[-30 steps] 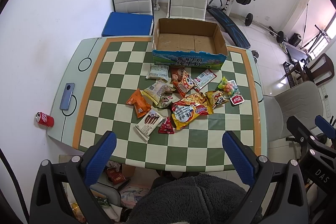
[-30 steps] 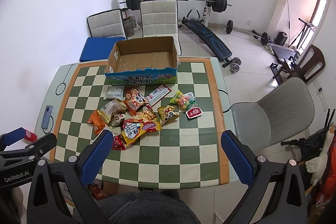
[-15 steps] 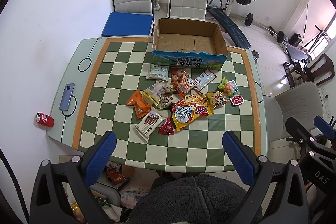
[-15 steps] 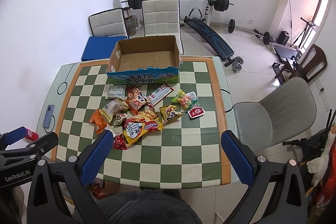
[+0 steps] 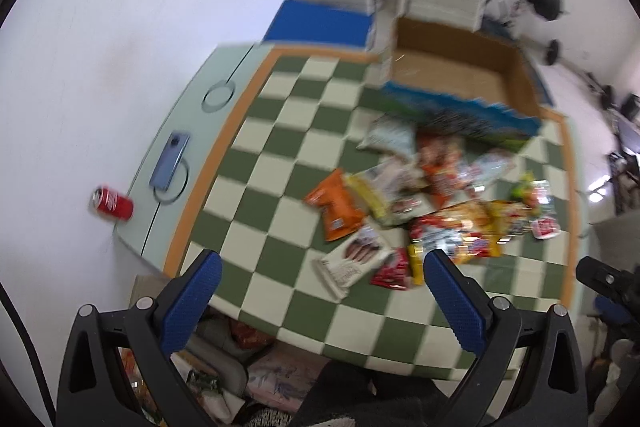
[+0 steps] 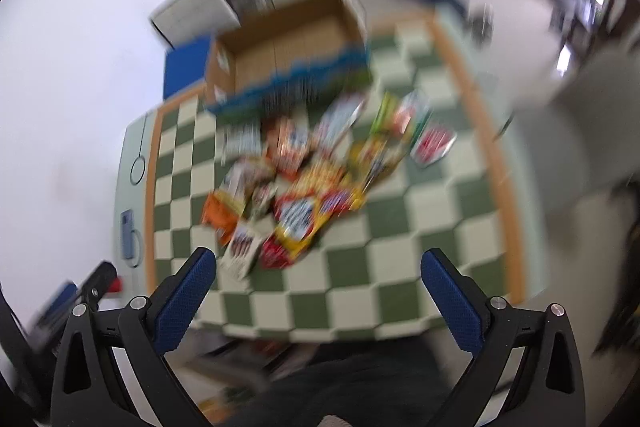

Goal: Organize snacks
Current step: 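Grasp the Franzzi wafer box with the left tool while the right tool grasps the yellow noodle bag, then carry both packets into the cardboard box and open both tools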

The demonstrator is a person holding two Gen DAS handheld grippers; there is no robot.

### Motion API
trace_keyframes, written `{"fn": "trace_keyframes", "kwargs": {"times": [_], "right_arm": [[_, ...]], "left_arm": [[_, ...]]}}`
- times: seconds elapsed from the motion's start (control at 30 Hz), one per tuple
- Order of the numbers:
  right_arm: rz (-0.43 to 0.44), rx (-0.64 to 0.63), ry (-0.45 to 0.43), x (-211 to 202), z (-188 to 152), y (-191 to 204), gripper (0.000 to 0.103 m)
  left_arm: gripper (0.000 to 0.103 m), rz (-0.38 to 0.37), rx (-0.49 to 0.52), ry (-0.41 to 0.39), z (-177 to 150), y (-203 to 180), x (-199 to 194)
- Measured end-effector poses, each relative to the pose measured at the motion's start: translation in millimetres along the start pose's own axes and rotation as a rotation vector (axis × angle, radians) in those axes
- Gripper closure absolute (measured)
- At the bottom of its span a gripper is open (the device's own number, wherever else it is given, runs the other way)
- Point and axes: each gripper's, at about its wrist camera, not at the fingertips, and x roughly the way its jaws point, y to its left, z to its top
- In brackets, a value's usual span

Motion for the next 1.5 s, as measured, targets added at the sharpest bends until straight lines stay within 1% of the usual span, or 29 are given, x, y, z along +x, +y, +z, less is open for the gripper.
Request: {"fn": "trace_keyframes", "kwargs": {"times": [0.03,0.07,0.13,0.17,0.23,0.3,0.4,0.43,0.47,0.53,0.6,0.7,0.8,0.87,0.9,0.93,0.97,1.0,1.07,1.1,1.17,1.23,1.3,1.37,1.4,1.43,1.47,1.5], "right_arm": [[0.016,0.036,0.051,24.5,6.3,-3.3,0.000],[0.024,0.089,0.129,60.6,12.4,-6.2,0.000],[0.030,0.146,0.212,108.8,20.8,-12.6,0.000],[0.030,0.201,0.263,141.3,24.0,-14.6,0.000],[0.016,0.233,0.297,179.2,30.8,-13.9,0.000],[-0.023,0.262,0.324,222.2,36.9,-7.9,0.000],[-0.063,0.304,0.348,265.8,46.4,-0.2,0.000],[-0.076,0.320,0.360,278.6,48.2,2.1,0.000],[-0.097,0.338,0.370,290.9,50.5,3.4,0.000],[-0.126,0.367,0.401,310.4,52.8,5.8,0.000],[-0.187,0.371,0.419,324.9,54.9,9.0,0.000],[-0.265,0.332,0.464,344.7,53.7,13.3,0.000],[-0.304,0.254,0.486,354.5,50.9,20.3,0.000],[-0.325,0.146,0.500,356.9,48.4,29.8,0.000],[-0.345,0.050,0.507,358.2,44.0,35.6,0.000],[-0.356,-0.005,0.514,359.0,38.8,39.9,0.000],[-0.370,-0.088,0.527,360.6,30.8,43.9,0.000],[-0.393,-0.187,0.547,361.1,22.2,46.6,0.000],[-0.446,-0.343,0.571,359.0,4.0,45.0,0.000],[-0.464,-0.376,0.571,356.7,-1.5,42.3,0.000],[-0.467,-0.392,0.541,346.1,-10.5,32.9,0.000],[-0.429,-0.363,0.515,336.9,-14.6,23.9,0.000],[-0.390,-0.310,0.502,331.2,-18.4,12.7,0.000],[-0.356,-0.286,0.493,330.4,-21.4,2.8,0.000],[-0.348,-0.278,0.495,333.6,-22.5,-2.6,0.000],[-0.330,-0.263,0.497,330.8,-20.3,-6.1,0.000],[-0.316,-0.243,0.494,322.0,-9.4,-12.6,0.000],[-0.306,-0.218,0.488,323.9,-8.5,-16.4,0.000]], "left_arm": [[0.000,0.009,-0.016,0.027,0.5,5.4,17.0],[0.000,0.020,-0.028,0.045,0.1,9.3,27.4],[0.000,0.036,-0.047,0.094,-1.0,17.8,57.7],[0.000,0.043,-0.055,0.107,-1.8,20.8,69.3],[0.000,0.061,-0.061,0.152,-4.1,27.4,96.5],[0.000,0.058,-0.087,0.187,-5.4,34.4,118.7],[0.000,0.042,-0.106,0.245,-6.1,41.8,154.2],[0.000,0.044,-0.095,0.253,-6.4,41.7,162.9],[0.000,0.050,-0.067,0.260,-7.0,39.8,172.9],[0.000,0.041,-0.011,0.261,-7.9,34.9,185.6],[0.000,0.034,0.053,0.260,-10.3,28.4,196.5],[0.000,-0.016,0.153,0.269,-14.3,13.6,209.4],[0.000,-0.045,0.232,0.260,-16.3,-1.2,213.4],[0.000,-0.078,0.286,0.263,-18.2,-12.4,216.0],[0.000,-0.087,0.305,0.270,-18.3,-17.0,218.2],[0.000,-0.103,0.330,0.282,-19.6,-22.2,221.0],[0.000,-0.118,0.355,0.293,-21.1,-27.6,223.8],[0.000,-0.123,0.377,0.296,-22.7,-31.7,225.6],[0.000,-0.128,0.424,0.305,-26.4,-41.1,230.7],[0.000,-0.131,0.460,0.312,-28.9,-48.7,234.1],[0.000,-0.130,0.519,0.321,-33.8,-60.3,241.6],[0.000,-0.125,0.567,0.338,-37.8,-71.7,251.9],[0.002,-0.147,0.590,0.364,-42.1,-80.6,261.9],[0.036,-0.143,0.573,0.382,-44.0,-82.8,267.2],[0.039,-0.145,0.535,0.406,-43.1,-80.0,271.2],[0.039,-0.150,0.494,0.415,-41.1,-76.7,271.9],[0.039,-0.153,0.435,0.425,-39.1,-70.9,272.2],[0.039,-0.152,0.391,0.441,-38.4,-65.5,273.1]]}}
